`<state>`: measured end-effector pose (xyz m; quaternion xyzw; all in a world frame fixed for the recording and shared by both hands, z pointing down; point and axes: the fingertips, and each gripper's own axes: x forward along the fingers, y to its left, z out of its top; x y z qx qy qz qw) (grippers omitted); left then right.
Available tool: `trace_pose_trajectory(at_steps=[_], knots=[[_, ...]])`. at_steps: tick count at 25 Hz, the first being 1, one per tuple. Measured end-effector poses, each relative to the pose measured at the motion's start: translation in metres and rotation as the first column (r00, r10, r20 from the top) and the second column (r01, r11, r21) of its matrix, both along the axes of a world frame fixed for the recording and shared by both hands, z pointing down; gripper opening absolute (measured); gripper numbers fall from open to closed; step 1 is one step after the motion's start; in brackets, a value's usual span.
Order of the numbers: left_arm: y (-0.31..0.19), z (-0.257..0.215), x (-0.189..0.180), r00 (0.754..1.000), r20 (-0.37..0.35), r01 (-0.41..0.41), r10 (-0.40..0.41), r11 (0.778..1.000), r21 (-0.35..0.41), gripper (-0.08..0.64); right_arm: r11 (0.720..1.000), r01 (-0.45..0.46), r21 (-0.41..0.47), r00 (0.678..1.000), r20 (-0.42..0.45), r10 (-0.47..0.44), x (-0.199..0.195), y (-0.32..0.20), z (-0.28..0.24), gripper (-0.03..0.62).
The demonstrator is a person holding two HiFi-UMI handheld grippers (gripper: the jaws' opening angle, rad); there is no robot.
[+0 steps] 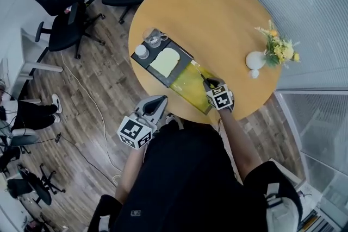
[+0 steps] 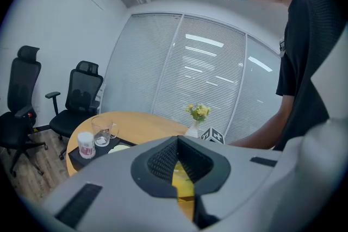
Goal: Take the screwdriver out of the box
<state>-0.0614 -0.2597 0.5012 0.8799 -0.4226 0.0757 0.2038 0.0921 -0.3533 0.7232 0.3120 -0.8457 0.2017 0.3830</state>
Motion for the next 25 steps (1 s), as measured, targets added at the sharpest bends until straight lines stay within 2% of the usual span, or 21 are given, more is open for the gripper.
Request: trace_pose_trajectory(at_steps=[10, 18, 22, 25], knots=[[-0.004, 0.002, 0.003, 0.997, -0.032, -0.076, 0.077, 0.997, 0.010, 0.006, 0.995, -0.084, 0.051, 0.993, 0.091, 0.079, 0.021, 0.019, -0.038, 0.060], [-0.002, 0.005, 0.000, 0.987, -0.045, -0.154, 0.154, 0.988, 0.012, 0.006, 0.993, -0.030, 0.114, 0.993, 0.121, 0.016, 0.011, 0.047, -0.072, 0.060], [0.001, 0.004, -0.005, 0.979, -0.048, -0.196, 0.197, 0.980, 0.021, 0.006, 0.989, -0.041, 0.144, 0.992, 0.123, 0.024, 0.005, 0.057, -0.088, 0.060], [0.005, 0.006, -0.010, 0.973, -0.044, -0.225, 0.226, 0.974, 0.026, 0.005, 0.983, -0.073, 0.169, 0.984, 0.172, 0.043, -0.003, 0.064, -0.100, 0.060]])
